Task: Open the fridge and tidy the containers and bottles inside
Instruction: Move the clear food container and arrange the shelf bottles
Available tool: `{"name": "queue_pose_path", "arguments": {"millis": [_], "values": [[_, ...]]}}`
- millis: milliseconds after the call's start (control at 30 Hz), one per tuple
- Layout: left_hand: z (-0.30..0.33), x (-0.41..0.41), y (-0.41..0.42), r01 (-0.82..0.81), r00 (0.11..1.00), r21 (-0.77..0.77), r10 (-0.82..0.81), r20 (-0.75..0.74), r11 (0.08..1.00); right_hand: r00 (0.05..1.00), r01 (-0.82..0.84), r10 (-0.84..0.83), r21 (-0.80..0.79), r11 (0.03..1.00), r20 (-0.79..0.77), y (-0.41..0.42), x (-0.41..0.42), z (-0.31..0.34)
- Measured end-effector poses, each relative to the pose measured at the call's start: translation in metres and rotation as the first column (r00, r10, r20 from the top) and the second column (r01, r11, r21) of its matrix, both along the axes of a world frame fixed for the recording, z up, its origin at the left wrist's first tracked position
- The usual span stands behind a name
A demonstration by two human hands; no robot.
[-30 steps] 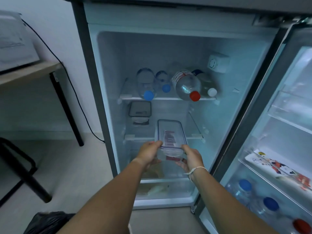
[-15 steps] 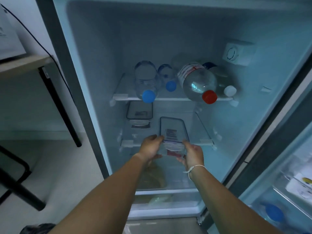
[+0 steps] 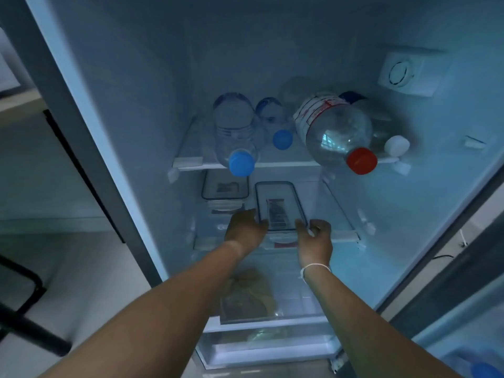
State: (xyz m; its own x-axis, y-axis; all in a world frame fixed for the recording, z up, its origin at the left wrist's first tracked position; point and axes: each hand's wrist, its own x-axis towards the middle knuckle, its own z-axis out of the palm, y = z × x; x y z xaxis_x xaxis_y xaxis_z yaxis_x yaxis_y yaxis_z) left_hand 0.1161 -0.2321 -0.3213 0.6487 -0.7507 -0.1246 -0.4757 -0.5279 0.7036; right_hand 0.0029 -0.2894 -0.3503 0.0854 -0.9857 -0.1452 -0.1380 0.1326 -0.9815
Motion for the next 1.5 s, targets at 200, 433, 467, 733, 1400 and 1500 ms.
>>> {"name": "queue_pose_path", "arguments": {"millis": [200, 433, 467, 733, 1400, 1500], "values": [[0.014, 0.023, 0.000, 0.078, 0.872, 0.105, -0.119, 0.475, 0.991, 0.899, -0.270, 0.111, -0.337, 0.902, -0.424, 0.006, 0.006, -0.007], [0.011, 0.053, -0.001, 0.079, 0.769, 0.361, -0.287, 0.571, 0.929, 0.666, -0.596, 0.186, -0.365, 0.715, -0.723, 0.001, 0.007, -0.009], [0.008, 0.057, -0.002, 0.091, 0.779, 0.412, -0.323, 0.538, 0.906, 0.608, -0.647, 0.199, -0.335, 0.685, -0.768, -0.003, 0.007, -0.009], [-0.006, 0.069, -0.004, 0.152, 0.779, 0.480, -0.403, 0.480, 0.864, 0.422, -0.711, 0.272, -0.129, 0.692, -0.865, -0.036, 0.036, 0.007], [0.004, 0.062, -0.002, 0.139, 0.764, 0.528, -0.430, 0.481, 0.838, 0.281, -0.752, 0.266, -0.039, 0.658, -0.922, -0.077, 0.058, 0.015], [0.005, 0.060, -0.002, 0.136, 0.776, 0.525, -0.420, 0.471, 0.840, 0.289, -0.747, 0.280, -0.033, 0.664, -0.915, -0.076, 0.058, 0.013]]}}
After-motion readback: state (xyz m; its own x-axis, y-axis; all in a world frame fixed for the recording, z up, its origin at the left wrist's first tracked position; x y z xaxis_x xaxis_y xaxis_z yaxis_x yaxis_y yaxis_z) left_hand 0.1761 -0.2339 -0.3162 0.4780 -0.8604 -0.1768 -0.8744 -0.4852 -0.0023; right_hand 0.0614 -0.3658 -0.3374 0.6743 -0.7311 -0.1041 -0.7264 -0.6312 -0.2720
